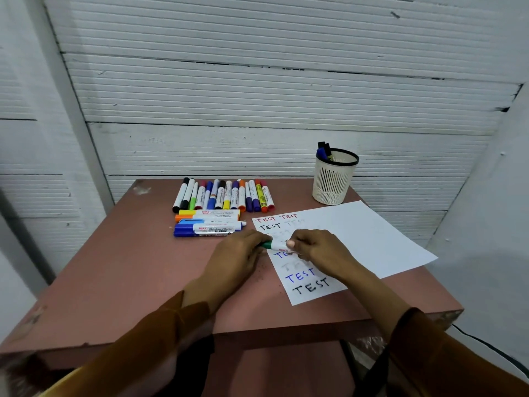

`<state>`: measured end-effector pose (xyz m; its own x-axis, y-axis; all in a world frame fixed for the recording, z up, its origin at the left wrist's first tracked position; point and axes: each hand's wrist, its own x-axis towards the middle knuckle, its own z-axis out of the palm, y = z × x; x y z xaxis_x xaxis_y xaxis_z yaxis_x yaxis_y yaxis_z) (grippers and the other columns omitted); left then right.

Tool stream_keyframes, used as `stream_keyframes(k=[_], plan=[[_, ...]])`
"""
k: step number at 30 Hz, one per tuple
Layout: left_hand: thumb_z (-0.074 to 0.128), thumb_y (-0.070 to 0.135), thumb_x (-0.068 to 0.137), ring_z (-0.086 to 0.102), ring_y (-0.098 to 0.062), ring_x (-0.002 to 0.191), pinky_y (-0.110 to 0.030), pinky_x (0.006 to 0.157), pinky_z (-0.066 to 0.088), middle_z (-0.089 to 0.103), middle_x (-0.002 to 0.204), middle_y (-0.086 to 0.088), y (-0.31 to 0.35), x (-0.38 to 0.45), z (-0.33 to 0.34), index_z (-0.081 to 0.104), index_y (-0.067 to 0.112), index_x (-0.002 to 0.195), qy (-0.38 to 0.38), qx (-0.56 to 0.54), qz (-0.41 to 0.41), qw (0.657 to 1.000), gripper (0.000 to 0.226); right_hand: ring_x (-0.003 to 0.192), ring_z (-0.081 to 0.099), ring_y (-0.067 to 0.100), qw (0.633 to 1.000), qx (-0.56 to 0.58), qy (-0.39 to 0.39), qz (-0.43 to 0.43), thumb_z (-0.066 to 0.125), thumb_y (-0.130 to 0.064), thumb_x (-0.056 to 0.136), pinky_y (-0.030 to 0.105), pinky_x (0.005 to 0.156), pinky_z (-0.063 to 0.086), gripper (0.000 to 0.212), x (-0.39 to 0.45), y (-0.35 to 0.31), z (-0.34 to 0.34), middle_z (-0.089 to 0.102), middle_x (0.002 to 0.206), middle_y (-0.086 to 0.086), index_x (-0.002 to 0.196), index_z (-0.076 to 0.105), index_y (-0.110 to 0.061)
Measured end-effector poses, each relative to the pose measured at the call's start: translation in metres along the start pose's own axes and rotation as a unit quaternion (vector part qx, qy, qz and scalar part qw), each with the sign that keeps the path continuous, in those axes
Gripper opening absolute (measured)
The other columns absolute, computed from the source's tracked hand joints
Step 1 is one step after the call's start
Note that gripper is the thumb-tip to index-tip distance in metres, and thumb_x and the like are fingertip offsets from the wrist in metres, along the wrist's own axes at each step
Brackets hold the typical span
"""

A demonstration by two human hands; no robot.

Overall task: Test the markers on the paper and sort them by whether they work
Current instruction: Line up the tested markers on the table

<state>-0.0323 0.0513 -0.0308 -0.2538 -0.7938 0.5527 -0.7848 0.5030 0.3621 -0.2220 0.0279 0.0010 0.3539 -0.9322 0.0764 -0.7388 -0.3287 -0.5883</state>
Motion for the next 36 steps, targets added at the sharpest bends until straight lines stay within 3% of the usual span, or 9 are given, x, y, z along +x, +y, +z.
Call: stream_keyframes(k=[4, 6, 8, 11, 15, 21, 25, 29, 36], plan=[[0.054, 0.027, 0.084, 0.064, -0.020, 0.092, -0.036, 0.085, 0.050, 0.071, 0.099, -0.002, 0.008, -0.001, -0.003, 0.068, 0.015, 0.106, 0.019, 0.105, 0.077, 0.991, 0.029, 0.071, 0.053, 0.005, 0.998, 0.039, -0.034, -0.022, 0.057, -0.034, 0.090, 0.026, 0.069, 0.039, 0.014, 0.002, -0.011, -0.003, 0.060, 0.076, -0.007, 0.085, 0.051, -0.022], [0.055, 0.027, 0.082, 0.064, -0.018, 0.088, -0.032, 0.082, 0.049, 0.071, 0.096, -0.001, 0.015, 0.000, -0.006, 0.069, 0.014, 0.102, 0.024, 0.106, 0.109, 0.988, 0.028, 0.075, 0.055, 0.007, 0.994, 0.075, -0.061, -0.043, 0.060, -0.027, 0.088, 0.029, 0.075, 0.044, 0.022, 0.004, -0.024, -0.003, 0.065, 0.089, 0.001, 0.097, 0.041, -0.018], [0.062, 0.020, 0.078, 0.065, -0.020, 0.080, -0.029, 0.071, 0.049, 0.071, 0.092, -0.004, 0.014, 0.000, -0.014, 0.070, 0.012, 0.100, 0.025, 0.083, 0.087, 0.992, 0.025, 0.078, 0.057, 0.015, 0.991, 0.096, -0.078, -0.054, 0.061, -0.026, 0.088, 0.031, 0.072, 0.047, 0.032, 0.008, -0.033, -0.005, 0.064, 0.099, 0.008, 0.102, 0.034, -0.016], [0.067, 0.018, 0.078, 0.065, -0.024, 0.080, -0.032, 0.066, 0.051, 0.071, 0.093, -0.007, -0.003, -0.004, -0.029, 0.069, 0.012, 0.102, 0.027, 0.099, 0.043, 0.994, 0.024, 0.085, 0.060, 0.021, 0.989, 0.111, -0.077, -0.056, 0.064, -0.038, 0.085, 0.034, 0.073, 0.052, 0.038, 0.017, -0.035, -0.013, 0.057, 0.110, 0.003, 0.105, 0.038, -0.018], [0.077, 0.008, 0.072, 0.066, -0.028, 0.085, -0.035, 0.065, 0.054, 0.070, 0.095, -0.008, -0.029, -0.012, -0.039, 0.072, 0.010, 0.099, 0.021, 0.141, 0.000, 0.990, 0.028, 0.099, 0.056, 0.016, 0.997, 0.062, -0.032, -0.031, 0.061, -0.040, 0.087, 0.028, 0.075, 0.046, 0.034, 0.033, -0.025, -0.019, 0.056, 0.104, -0.005, 0.108, 0.050, -0.016], [0.079, 0.005, 0.068, 0.062, -0.031, 0.078, -0.032, 0.052, 0.047, 0.060, 0.090, -0.011, -0.054, -0.012, -0.038, 0.073, 0.011, 0.096, 0.021, 0.164, -0.041, 0.985, 0.029, 0.108, 0.053, 0.024, 1.000, 0.008, 0.021, 0.017, 0.057, -0.026, 0.092, 0.034, 0.085, 0.045, 0.034, 0.072, -0.010, -0.010, 0.055, 0.123, 0.011, 0.120, 0.051, -0.008], [0.077, 0.006, 0.071, 0.060, -0.033, 0.087, -0.036, 0.061, 0.050, 0.062, 0.095, -0.012, -0.061, -0.012, -0.033, 0.069, 0.010, 0.106, 0.034, 0.151, -0.062, 0.986, 0.036, 0.115, 0.051, 0.026, 0.999, -0.029, 0.020, 0.013, 0.052, -0.019, 0.094, 0.029, 0.091, 0.040, 0.033, 0.095, -0.011, 0.003, 0.051, 0.130, 0.012, 0.125, 0.051, -0.007], [0.083, 0.007, 0.062, 0.061, -0.032, 0.085, -0.034, 0.064, 0.050, 0.065, 0.094, -0.010, -0.062, -0.012, -0.031, 0.069, 0.011, 0.101, 0.047, 0.150, -0.048, 0.986, 0.041, 0.120, 0.047, 0.027, 0.996, -0.088, 0.023, 0.020, 0.048, -0.018, 0.095, 0.036, 0.102, 0.040, 0.037, 0.110, -0.008, 0.014, 0.045, 0.136, 0.013, 0.131, 0.047, -0.012], [0.085, 0.014, 0.061, 0.061, -0.028, 0.076, -0.031, 0.063, 0.048, 0.066, 0.088, -0.005, -0.066, -0.011, -0.029, 0.070, 0.014, 0.093, 0.050, 0.159, -0.019, 0.986, 0.035, 0.125, 0.039, 0.030, 0.983, -0.177, 0.025, 0.038, 0.043, -0.027, 0.096, 0.042, 0.103, 0.030, 0.039, 0.120, -0.004, 0.025, 0.047, 0.136, 0.010, 0.134, 0.043, -0.019]])
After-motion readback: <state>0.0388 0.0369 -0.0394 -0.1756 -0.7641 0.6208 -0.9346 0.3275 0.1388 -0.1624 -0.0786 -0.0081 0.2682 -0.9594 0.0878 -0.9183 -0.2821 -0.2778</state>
